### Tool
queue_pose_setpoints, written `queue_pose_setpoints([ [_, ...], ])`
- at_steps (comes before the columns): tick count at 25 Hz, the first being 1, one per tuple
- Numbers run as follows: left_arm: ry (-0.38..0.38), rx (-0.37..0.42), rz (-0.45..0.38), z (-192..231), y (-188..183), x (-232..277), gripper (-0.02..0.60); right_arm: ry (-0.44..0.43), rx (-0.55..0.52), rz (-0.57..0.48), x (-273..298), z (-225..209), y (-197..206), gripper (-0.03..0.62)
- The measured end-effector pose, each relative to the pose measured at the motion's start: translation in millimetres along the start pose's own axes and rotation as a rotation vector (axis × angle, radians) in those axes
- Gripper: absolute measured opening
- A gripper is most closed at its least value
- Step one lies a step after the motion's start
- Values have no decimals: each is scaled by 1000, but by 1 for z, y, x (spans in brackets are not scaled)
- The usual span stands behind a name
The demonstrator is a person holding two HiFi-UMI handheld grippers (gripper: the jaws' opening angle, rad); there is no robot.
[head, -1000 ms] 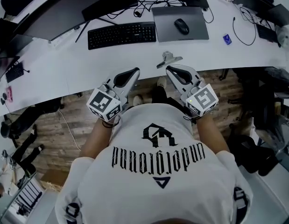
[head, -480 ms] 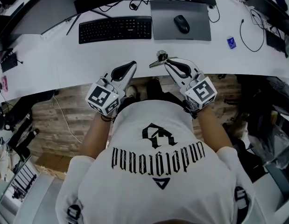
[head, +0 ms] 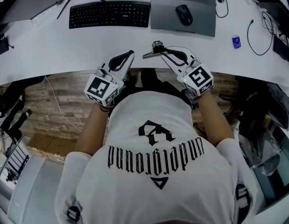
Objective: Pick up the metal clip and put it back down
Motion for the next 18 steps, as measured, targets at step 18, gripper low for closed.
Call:
queue_pose_setpoints([
  [18,8,-60,122,18,57,72,14,-130,-84,235,77,-58,92,91],
])
Point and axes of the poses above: the fingertips, and each gripper's own axes: x forward along the fingers, z to its left, y out of its underside, the point moved 4 cm from there along -x, backward along the fingers, and after that the axes turned 14 degrees about z, right-handed, at the moved point
